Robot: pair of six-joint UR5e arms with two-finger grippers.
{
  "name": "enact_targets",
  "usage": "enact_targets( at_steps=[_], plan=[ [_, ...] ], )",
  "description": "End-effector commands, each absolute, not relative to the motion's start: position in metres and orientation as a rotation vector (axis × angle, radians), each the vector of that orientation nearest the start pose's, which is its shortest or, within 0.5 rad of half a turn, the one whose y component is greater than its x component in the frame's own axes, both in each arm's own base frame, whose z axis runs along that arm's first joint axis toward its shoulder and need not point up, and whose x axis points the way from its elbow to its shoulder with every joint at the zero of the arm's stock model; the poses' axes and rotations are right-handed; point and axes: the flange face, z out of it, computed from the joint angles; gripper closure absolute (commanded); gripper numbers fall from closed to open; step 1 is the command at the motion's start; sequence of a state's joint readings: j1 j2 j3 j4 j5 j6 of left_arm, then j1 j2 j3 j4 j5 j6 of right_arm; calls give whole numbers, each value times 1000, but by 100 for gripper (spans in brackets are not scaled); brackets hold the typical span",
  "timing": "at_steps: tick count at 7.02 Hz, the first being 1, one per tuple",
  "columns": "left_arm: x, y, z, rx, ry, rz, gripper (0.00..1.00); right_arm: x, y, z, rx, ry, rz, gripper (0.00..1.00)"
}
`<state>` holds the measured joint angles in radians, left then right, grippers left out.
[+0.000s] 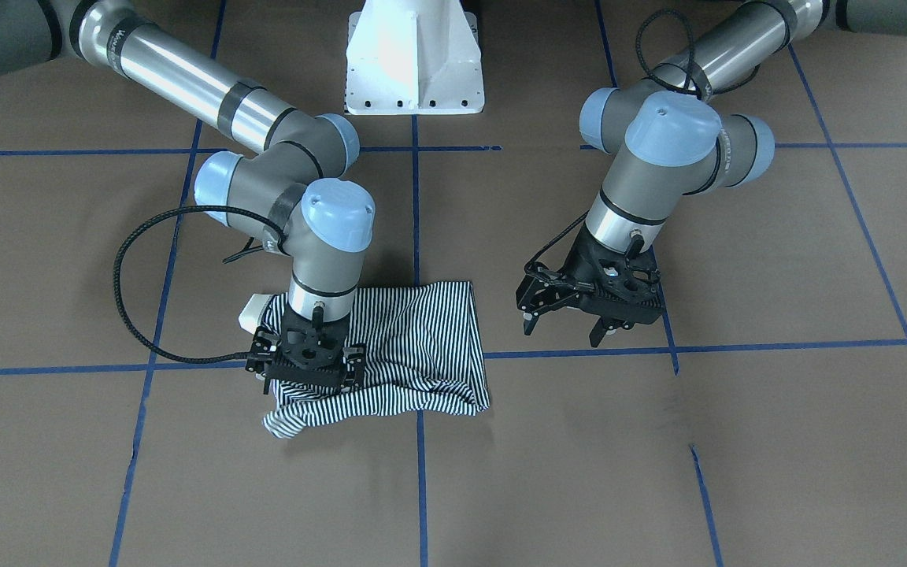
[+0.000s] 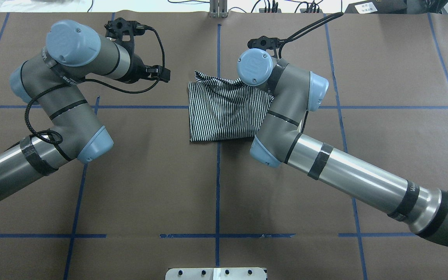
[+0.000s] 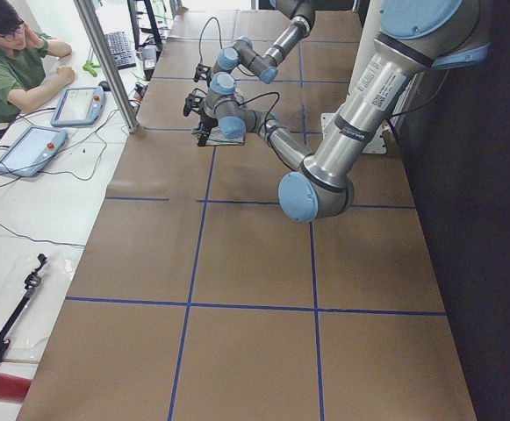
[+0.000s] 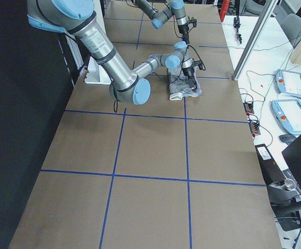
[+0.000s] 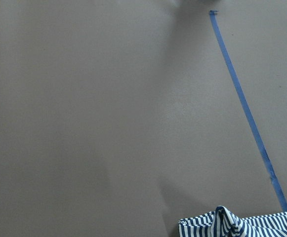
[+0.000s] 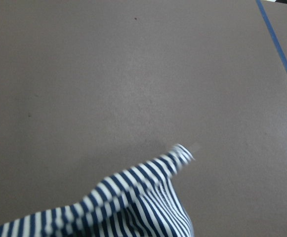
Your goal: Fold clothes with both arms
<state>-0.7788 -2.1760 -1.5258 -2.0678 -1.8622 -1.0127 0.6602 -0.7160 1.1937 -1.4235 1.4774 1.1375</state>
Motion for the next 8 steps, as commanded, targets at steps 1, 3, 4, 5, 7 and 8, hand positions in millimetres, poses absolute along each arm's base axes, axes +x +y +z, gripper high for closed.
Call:
enact_targets(
  at_steps=[1, 3, 4, 5, 7, 8],
  plan=[
    [430, -569, 263, 442, 988, -43, 0, -548, -646, 282, 414, -534, 273, 0],
    [433, -568, 264, 431, 986, -58, 0, -500, -689, 265, 325, -647, 281, 0],
    [447, -564, 257, 392, 1000, -103, 0, -482, -696, 257, 279, -695, 267, 0],
    [484, -546, 235, 344, 998, -86, 0, -463, -695, 252, 261, -737, 247, 0],
    [551, -556, 205, 311, 939, -180, 0, -440, -683, 270, 267, -752, 236, 0],
    [575, -566, 194, 296, 920, -214, 0, -437, -680, 275, 266, -756, 234, 0]
  ],
)
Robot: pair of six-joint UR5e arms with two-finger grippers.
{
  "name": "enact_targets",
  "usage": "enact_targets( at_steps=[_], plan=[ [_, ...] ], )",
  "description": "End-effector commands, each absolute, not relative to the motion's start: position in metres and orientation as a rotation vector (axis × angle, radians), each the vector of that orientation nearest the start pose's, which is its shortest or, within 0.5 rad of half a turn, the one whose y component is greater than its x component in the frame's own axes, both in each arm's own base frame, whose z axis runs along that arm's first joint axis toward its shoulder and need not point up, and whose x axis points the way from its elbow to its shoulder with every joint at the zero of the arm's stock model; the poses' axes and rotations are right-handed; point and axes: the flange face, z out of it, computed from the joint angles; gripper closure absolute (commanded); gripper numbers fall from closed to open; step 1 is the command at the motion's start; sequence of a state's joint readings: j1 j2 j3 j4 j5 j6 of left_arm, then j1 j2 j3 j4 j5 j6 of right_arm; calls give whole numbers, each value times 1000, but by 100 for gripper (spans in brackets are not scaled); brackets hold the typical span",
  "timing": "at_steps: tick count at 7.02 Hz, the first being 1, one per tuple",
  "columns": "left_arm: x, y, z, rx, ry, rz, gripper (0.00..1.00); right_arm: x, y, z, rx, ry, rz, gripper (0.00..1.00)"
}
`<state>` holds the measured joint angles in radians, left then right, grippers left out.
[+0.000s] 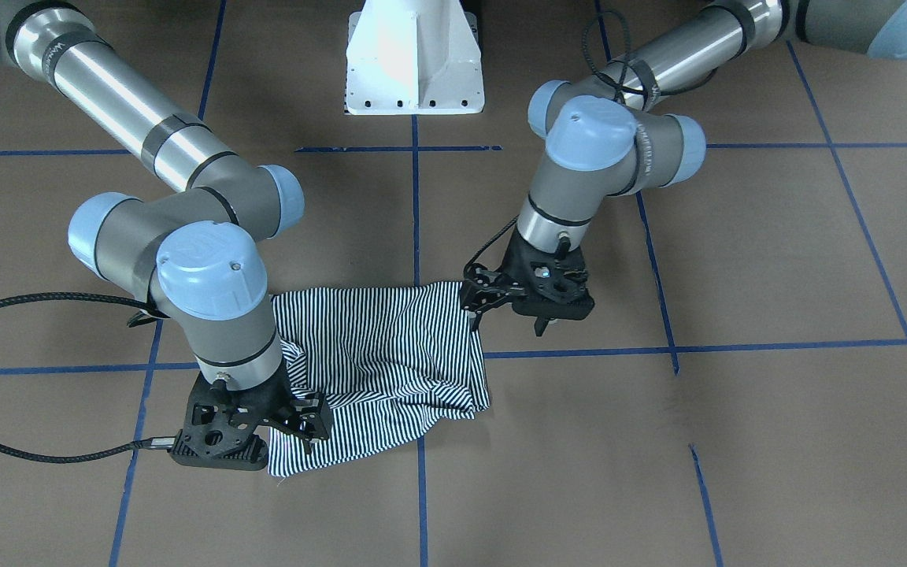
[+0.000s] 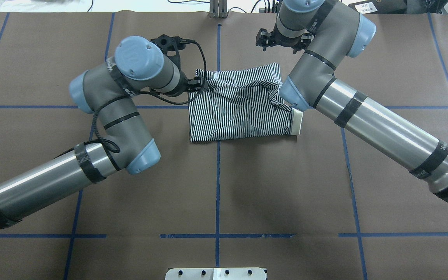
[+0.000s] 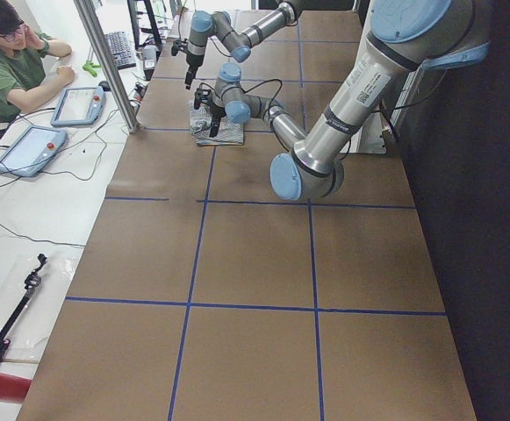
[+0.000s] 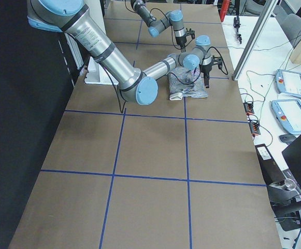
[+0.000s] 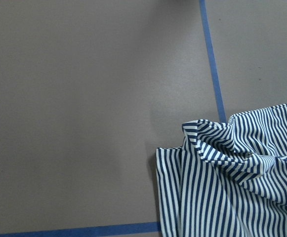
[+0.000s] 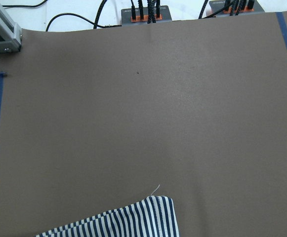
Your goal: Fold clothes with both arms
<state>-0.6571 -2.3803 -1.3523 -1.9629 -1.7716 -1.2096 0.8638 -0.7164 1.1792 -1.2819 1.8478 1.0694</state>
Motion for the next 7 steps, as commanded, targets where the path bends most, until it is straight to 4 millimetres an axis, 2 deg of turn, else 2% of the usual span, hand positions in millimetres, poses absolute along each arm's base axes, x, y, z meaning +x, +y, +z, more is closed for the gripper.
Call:
enact_targets(
  at_steps=[1, 2, 3, 7],
  plan=[
    [596, -574, 184, 293, 903, -239, 0, -433, -676, 274, 273, -763, 231, 0],
    [605, -581, 184, 285, 886, -240, 0, -430, -672, 276, 275, -766, 231, 0],
    [610, -583, 197, 277, 863, -240, 0, -429, -671, 279, 274, -765, 231, 0],
    [616, -599, 219, 341, 793, -272, 0, -428, -668, 288, 271, -759, 234, 0]
  ],
)
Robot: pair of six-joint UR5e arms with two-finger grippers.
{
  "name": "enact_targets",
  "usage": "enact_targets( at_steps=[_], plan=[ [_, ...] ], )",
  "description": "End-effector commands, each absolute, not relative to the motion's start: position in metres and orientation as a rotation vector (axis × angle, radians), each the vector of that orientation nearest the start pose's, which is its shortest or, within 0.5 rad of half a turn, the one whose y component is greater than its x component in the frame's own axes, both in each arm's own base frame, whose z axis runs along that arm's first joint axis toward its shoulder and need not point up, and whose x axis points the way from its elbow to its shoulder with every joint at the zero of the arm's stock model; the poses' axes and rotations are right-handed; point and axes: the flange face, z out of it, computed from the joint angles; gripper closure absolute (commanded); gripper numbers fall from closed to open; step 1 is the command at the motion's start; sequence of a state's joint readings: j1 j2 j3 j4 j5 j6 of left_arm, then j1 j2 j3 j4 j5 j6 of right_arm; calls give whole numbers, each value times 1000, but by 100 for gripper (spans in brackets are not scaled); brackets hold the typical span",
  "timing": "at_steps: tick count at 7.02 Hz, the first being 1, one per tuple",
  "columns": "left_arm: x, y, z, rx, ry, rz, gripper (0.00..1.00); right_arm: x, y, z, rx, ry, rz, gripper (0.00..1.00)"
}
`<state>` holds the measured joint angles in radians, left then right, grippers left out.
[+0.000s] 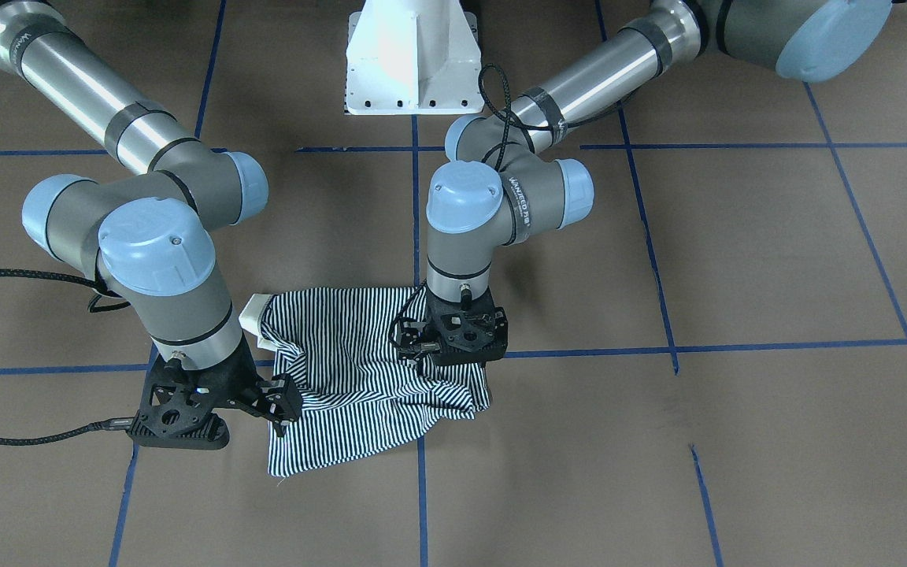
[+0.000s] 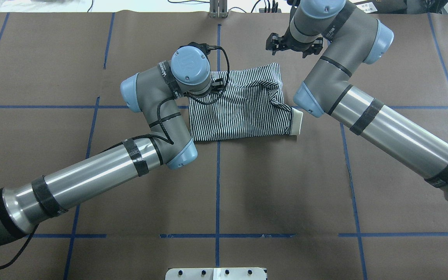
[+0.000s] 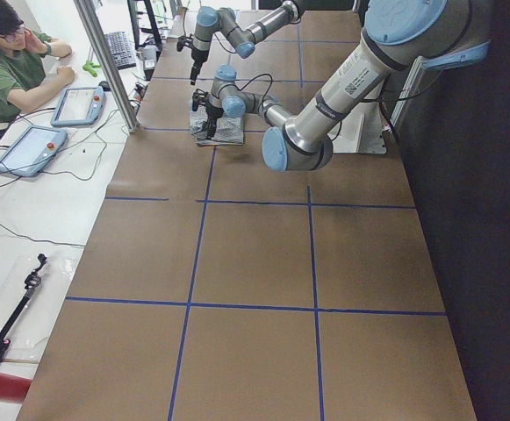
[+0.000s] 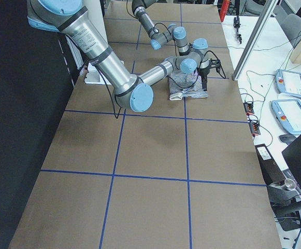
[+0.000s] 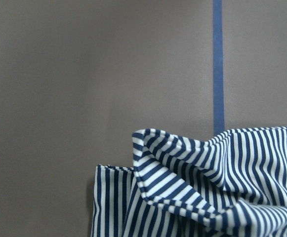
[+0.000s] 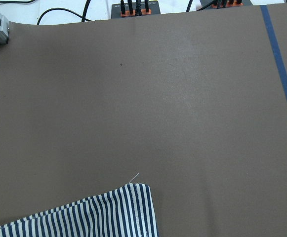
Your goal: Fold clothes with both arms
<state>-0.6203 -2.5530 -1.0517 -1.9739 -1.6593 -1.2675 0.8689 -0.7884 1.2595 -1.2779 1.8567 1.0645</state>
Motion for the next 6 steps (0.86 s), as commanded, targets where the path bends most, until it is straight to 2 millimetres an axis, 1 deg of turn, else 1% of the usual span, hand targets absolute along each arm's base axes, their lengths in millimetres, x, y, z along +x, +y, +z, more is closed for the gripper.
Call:
enact_targets(
  at_steps=[1, 2, 3, 4, 6],
  plan=[
    [617, -611, 238, 357, 797, -278, 0, -428, -668, 289, 272, -758, 234, 0],
    [605, -630, 252, 373, 778, -286, 0, -428, -667, 293, 270, -754, 234, 0],
    [597, -642, 264, 389, 744, -306, 0, -428, -666, 297, 271, -751, 234, 0],
    [585, -653, 264, 409, 733, -299, 0, -428, -665, 296, 270, -753, 233, 0],
    [558, -674, 268, 441, 717, -287, 0, -422, -656, 294, 278, -768, 229, 0]
  ],
)
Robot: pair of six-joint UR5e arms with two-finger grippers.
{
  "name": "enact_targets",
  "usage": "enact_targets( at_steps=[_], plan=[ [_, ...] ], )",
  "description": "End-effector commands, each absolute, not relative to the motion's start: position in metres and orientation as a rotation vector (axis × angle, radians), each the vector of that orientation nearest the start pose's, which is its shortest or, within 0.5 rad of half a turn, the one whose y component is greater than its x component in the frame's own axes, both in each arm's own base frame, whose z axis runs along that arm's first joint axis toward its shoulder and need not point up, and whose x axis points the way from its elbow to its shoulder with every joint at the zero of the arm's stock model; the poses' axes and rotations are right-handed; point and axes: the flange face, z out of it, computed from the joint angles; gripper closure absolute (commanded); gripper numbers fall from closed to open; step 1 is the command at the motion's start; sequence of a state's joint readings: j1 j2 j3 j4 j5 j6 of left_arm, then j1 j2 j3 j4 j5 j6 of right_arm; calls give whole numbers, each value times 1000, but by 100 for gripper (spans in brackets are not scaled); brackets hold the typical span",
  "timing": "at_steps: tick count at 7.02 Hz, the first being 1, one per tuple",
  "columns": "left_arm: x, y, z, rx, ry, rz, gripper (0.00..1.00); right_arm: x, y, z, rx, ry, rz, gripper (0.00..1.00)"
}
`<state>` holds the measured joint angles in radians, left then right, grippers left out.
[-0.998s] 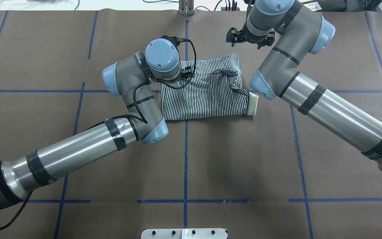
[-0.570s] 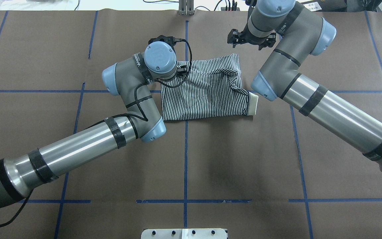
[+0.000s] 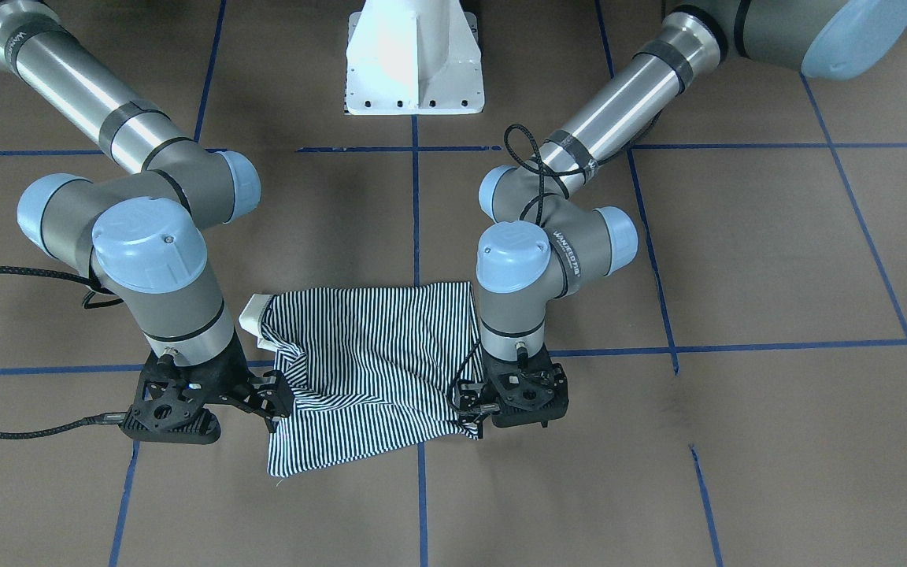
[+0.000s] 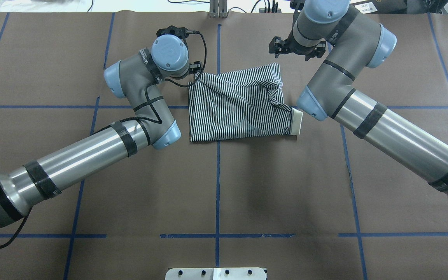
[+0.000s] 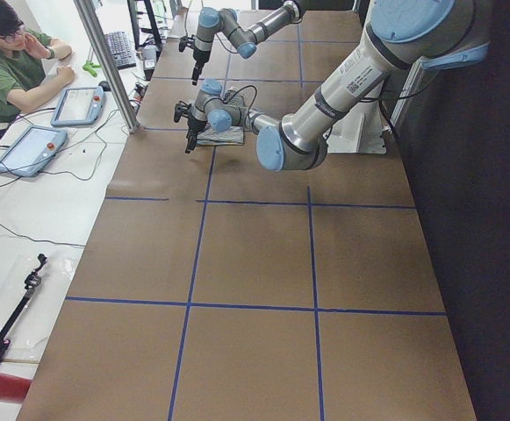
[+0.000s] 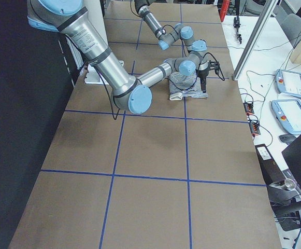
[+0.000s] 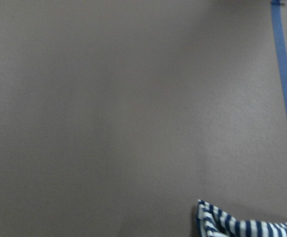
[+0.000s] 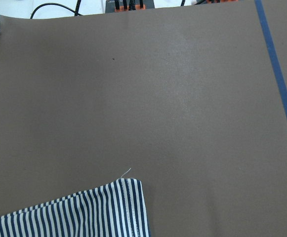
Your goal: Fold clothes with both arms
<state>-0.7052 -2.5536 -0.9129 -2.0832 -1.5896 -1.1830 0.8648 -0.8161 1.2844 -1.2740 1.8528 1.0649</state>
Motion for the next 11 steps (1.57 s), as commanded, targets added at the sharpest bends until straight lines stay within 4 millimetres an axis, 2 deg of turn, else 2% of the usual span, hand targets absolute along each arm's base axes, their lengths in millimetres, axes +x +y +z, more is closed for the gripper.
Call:
enact_targets(
  at_steps=[1, 2, 3, 4, 5, 6, 7, 8, 9, 10, 11],
  plan=[
    [546, -670, 253, 464, 752, -262, 0, -419, -647, 292, 284, -779, 225, 0],
    [531, -645, 244, 436, 830, -188, 0, -413, -633, 294, 288, -793, 218, 0],
    [507, -617, 250, 434, 883, -137, 0, -413, -607, 293, 280, -802, 202, 0],
    [482, -597, 245, 475, 916, -90, 0, -418, -580, 271, 259, -801, 188, 0],
    [452, -588, 240, 466, 915, -55, 0, -407, -563, 249, 232, -807, 192, 0],
    [413, -574, 232, 494, 886, 18, 0, -369, -567, 254, 152, -811, 180, 0],
    [362, -563, 237, 514, 865, 89, 0, -313, -572, 273, 154, -821, 88, 0],
    [296, -553, 259, 521, 829, 173, 0, -243, -569, 323, 177, -771, -2, 0],
    [233, -545, 288, 547, 766, 262, 0, -169, -569, 381, 184, -733, -105, 0],
    [180, -532, 318, 557, 730, 307, 0, -94, -561, 431, 197, -731, -166, 0],
    [142, -520, 345, 552, 706, 332, 0, -30, -535, 489, 200, -738, -228, 0]
  ],
)
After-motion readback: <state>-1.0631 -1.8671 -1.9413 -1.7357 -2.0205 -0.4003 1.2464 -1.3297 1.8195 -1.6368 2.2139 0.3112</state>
